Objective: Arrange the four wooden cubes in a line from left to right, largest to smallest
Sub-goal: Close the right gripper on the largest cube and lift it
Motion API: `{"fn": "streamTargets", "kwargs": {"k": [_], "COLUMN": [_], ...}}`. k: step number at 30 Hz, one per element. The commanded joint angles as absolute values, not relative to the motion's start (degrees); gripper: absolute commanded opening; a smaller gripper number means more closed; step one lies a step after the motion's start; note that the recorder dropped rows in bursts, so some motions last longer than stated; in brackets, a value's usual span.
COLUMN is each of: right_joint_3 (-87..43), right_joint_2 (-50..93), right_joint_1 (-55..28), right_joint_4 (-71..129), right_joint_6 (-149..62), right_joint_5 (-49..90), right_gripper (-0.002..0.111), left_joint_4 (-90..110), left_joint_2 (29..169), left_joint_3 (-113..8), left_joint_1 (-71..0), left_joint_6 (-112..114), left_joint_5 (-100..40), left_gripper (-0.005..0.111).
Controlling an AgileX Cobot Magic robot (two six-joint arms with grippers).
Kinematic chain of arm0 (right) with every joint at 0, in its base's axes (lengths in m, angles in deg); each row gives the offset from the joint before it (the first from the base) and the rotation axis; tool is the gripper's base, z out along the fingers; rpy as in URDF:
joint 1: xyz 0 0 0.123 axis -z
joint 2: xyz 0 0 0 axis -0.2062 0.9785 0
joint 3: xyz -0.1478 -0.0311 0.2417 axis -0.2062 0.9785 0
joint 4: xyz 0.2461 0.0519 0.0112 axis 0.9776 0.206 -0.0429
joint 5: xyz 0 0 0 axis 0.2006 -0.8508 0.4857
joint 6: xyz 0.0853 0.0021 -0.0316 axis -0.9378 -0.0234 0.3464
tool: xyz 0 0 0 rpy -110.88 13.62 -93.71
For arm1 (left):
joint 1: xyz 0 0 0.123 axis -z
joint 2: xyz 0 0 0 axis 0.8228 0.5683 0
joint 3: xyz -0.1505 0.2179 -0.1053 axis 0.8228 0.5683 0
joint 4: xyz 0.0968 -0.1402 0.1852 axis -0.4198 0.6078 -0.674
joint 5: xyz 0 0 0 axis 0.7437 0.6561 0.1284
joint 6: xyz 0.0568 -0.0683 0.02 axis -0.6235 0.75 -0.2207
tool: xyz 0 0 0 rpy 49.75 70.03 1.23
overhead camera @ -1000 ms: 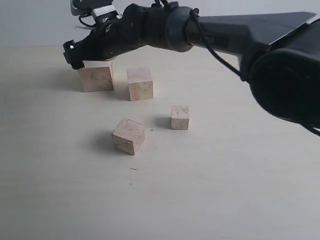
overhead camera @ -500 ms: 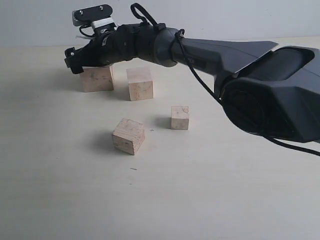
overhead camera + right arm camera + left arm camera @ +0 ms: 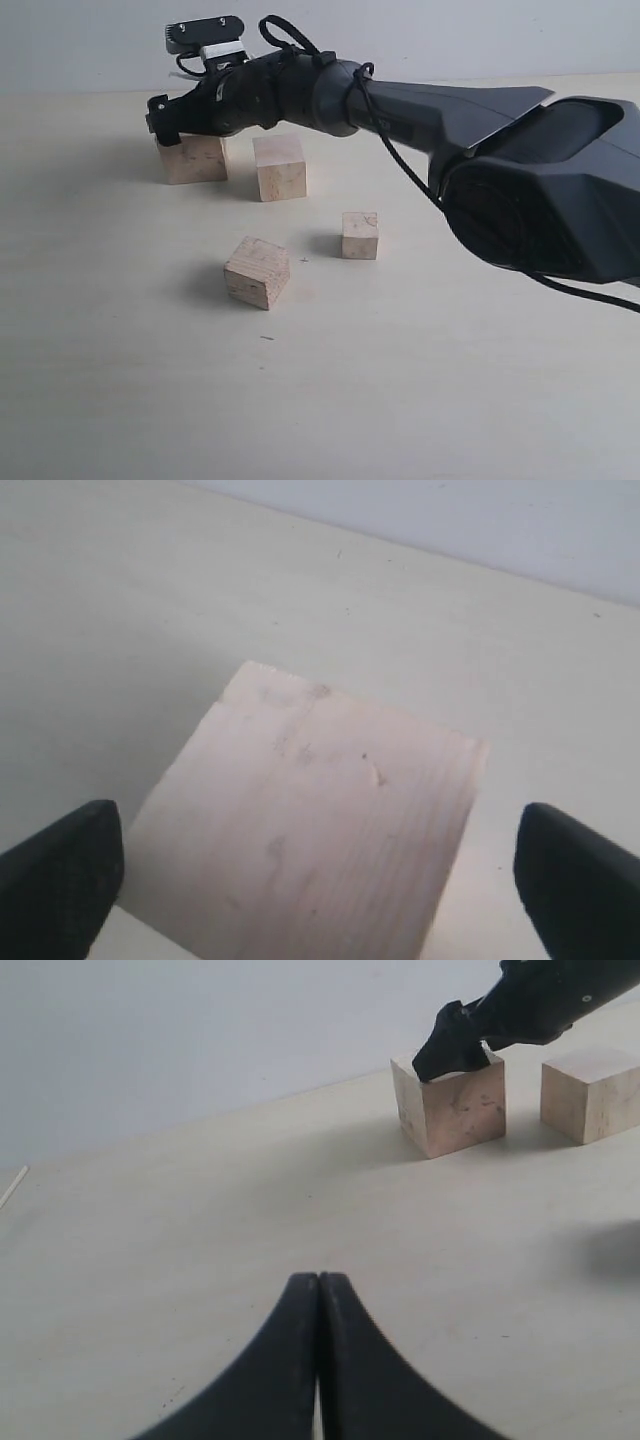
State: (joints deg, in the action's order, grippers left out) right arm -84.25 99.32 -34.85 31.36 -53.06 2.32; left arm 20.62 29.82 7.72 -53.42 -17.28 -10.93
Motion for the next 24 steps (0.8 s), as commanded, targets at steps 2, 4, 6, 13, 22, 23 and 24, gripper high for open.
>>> {"fn": "streamTargets", "kwargs": {"k": [2,4,6,13,22,23,24], "right_joint_3": [-84.5,-84.5,-84.5,-84.5,-84.5,-84.5,-84.5], "right_joint_2": [99.8,99.8,99.8,99.8,101.9,102.1,102.2], "right_joint_1": [-37.1,-37.7,-37.7,-37.7,-37.7,-37.7,-37.7], "right_joint_4": [32.2,32.2,32.2,32.0,31.9,31.9,31.9], "right_joint_6": [-50.8,-50.8,-50.8,-50.8,-50.3,-50.3,-50.3], "right_joint_5": [0.1,0.4,0.7,3.8,7.3,7.8,8.4], "right_gripper": [0.105,0.105,0.105,0.105,0.105,0.104,0.103], "left_joint_4": [21.2,21.2,21.2,21.2,21.2,21.2,21.2], "left_joint_2": [29.5,29.5,29.5,29.5,29.5,29.5,29.5], "left_joint_3": [7.9,7.9,7.9,7.9,7.9,7.9,7.9], "left_joint_1": [-53.6,-53.6,-53.6,-53.6,-53.6,-53.6,-53.6], "left_joint_6": [-17.4,-17.4,-17.4,-17.4,-17.4,-17.4,-17.4], "left_joint_5": [-11.2,-11.2,-11.2,-11.2,-11.2,-11.2,-11.2], "left_gripper": [0.0,0.0,0.0,0.0,0.0,0.0,0.0]}}
